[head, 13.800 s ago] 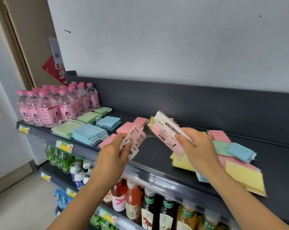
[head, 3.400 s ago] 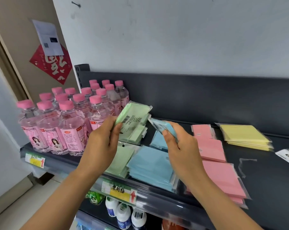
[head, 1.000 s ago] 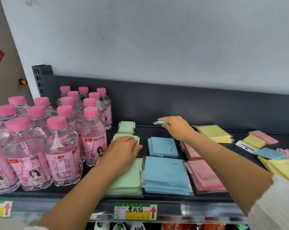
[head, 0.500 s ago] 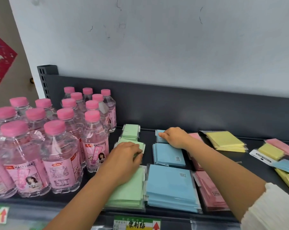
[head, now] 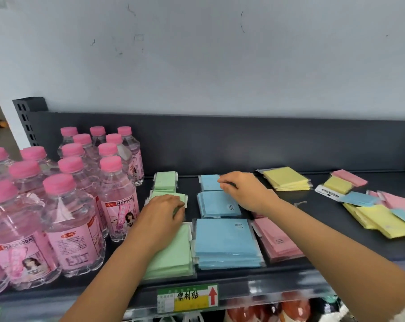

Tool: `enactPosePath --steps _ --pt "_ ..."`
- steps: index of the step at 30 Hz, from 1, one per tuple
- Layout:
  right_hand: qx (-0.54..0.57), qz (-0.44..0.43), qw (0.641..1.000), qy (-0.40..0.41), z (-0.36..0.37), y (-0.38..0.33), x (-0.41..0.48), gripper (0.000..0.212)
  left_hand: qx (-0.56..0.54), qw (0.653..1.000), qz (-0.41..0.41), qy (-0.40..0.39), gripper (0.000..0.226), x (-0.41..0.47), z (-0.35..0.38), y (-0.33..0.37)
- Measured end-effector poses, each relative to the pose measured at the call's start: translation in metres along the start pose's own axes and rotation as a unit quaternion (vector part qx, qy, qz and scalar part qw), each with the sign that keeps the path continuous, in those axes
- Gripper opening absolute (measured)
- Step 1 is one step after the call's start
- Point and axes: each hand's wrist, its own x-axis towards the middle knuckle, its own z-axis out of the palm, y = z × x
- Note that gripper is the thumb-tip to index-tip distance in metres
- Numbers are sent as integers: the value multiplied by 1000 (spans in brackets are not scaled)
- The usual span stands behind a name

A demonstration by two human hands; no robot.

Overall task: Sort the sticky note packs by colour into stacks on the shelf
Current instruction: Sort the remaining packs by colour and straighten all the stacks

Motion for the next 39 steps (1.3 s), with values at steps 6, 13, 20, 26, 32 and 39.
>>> enactPosePath --steps 6,13,20,26,32,39 --pt "-3 23 998 52 -1 -3 -44 31 -9 1000 15 -1 23 1 -2 2" --pt "14 38 996 77 -18 7 -78 30 -6 998 47 31 25 -2 -19 34" --pt "30 10 996 89 -45 47 -102 28 20 997 73 28 25 -14 -1 100" --pt "37 -14 995 93 -86 117 -131 29 28 998 54 33 24 -17 41 187" --pt "60 -13 994 89 -128 192 -160 29 20 998 55 33 28 -14 93 281" --pt "89 0 992 90 -155 251 -181 30 42 997 63 8 34 4 127 340"
